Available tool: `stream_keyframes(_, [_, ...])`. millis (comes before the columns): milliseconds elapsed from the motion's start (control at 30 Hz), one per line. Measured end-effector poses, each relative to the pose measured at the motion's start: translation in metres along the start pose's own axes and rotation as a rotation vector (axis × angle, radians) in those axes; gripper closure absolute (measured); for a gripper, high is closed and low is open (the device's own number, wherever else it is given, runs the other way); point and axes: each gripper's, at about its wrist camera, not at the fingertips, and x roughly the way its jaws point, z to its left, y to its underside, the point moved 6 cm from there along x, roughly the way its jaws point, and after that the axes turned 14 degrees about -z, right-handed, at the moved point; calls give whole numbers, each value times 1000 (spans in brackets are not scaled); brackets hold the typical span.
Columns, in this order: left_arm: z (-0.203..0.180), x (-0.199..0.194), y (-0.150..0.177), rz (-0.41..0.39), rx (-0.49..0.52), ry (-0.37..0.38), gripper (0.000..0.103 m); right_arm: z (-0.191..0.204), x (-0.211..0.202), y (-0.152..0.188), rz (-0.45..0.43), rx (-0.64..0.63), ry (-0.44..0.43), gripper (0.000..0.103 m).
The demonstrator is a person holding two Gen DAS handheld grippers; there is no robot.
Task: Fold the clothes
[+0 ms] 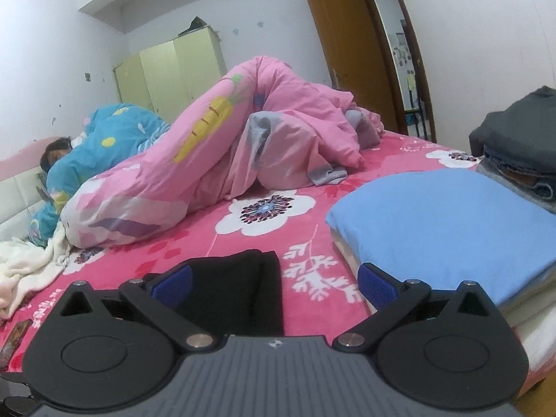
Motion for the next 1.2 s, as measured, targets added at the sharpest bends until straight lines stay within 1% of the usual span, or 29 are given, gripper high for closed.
stream_keyframes(67, [1, 1, -1, 20, -28, 0, 4, -1, 0, 0, 2, 8, 2, 0])
stream_keyframes(167, [4, 3, -2, 50, -73, 1, 1, 0, -1, 2, 9, 19, -10, 0])
stream_keyframes(233, [5, 4, -2, 56, -74, 4, 0, -1, 0, 3, 18, 23, -16, 0])
stream_keyframes(467, [-4, 5, 2, 55, 11, -21, 0, -4, 2, 5, 35, 70, -28, 0])
stream_keyframes(633, [-4, 3, 1, 40, 3, -26, 0, -6, 1, 4, 34, 74, -29, 0])
stream_keyframes(733, [-3, 4, 0, 44, -8, -27, 0, -7, 1, 4, 33, 79, -29, 0])
stream_keyframes(833, [-5, 4, 1, 45, 6, -30, 0, -8, 2, 6, 38, 90, -32, 0])
stream_keyframes(967, [-6, 0, -1, 29, 7, -27, 0, -9, 2, 7, 45, 96, -33, 0])
stream_keyframes(1100, [-4, -8, -8, -14, -22, -21, 0, -9, 3, 7, 45, 86, -35, 0])
stream_keyframes(1200, [0, -13, -13, -61, -46, -18, 0, -5, 7, 3, 39, 60, -47, 0])
